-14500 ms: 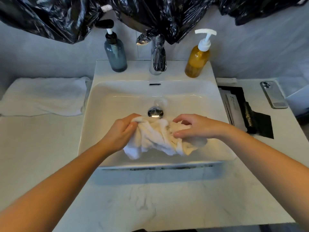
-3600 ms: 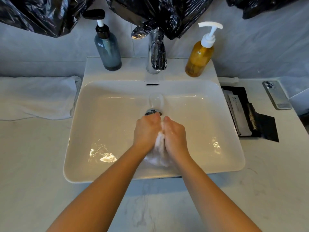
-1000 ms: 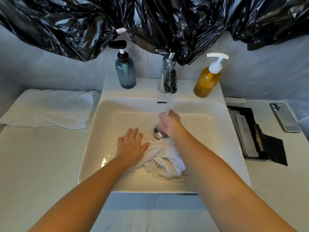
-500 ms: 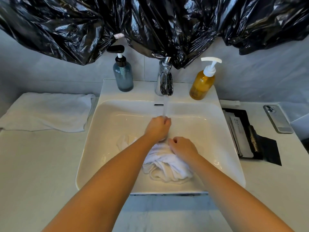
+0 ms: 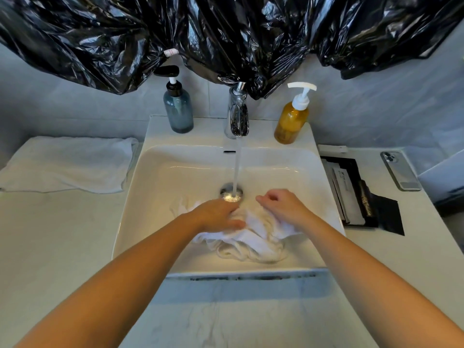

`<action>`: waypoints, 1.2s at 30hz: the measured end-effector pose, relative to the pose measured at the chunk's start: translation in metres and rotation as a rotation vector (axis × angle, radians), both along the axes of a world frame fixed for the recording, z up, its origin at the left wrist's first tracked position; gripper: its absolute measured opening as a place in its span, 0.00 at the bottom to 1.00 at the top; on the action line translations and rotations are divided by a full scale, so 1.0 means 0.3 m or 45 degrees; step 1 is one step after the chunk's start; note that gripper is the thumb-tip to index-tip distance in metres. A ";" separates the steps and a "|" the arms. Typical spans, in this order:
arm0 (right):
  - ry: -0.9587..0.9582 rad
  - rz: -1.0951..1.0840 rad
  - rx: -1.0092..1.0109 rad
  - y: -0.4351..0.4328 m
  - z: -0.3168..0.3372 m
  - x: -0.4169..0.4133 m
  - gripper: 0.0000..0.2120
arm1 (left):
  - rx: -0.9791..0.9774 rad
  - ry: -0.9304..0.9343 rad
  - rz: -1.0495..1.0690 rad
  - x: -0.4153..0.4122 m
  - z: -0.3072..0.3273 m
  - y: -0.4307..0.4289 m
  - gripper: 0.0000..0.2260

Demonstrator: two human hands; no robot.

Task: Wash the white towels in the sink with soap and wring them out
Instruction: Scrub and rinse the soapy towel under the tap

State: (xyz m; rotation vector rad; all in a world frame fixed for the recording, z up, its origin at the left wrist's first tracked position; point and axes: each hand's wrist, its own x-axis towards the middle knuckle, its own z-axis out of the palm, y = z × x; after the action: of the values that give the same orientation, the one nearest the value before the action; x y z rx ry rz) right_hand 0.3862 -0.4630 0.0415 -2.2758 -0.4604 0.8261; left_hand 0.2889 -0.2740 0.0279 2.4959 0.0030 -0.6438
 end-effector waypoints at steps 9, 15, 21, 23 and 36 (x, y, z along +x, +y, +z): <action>0.035 0.445 -0.360 -0.057 0.144 0.063 0.06 | 0.461 0.409 -0.198 -0.041 0.133 0.086 0.16; -0.265 0.408 0.082 0.076 0.233 0.030 0.05 | -0.356 0.004 0.307 0.001 0.136 -0.059 0.35; -0.260 -0.165 0.122 0.008 0.133 0.036 0.14 | -0.761 -0.101 0.937 0.015 0.116 -0.031 0.10; -0.178 -0.282 0.009 -0.035 0.070 -0.007 0.18 | -1.010 -0.081 1.330 -0.007 0.088 0.022 0.13; 0.007 -0.201 -0.157 0.338 -0.077 -0.443 0.35 | -1.617 -0.187 2.056 -0.079 0.122 0.149 0.07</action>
State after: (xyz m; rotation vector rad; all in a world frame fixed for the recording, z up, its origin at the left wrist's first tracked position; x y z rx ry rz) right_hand 0.2535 -0.3615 0.0183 -2.3863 -0.2288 0.7999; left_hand 0.2651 -0.2293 0.0646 0.7425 1.0349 0.2571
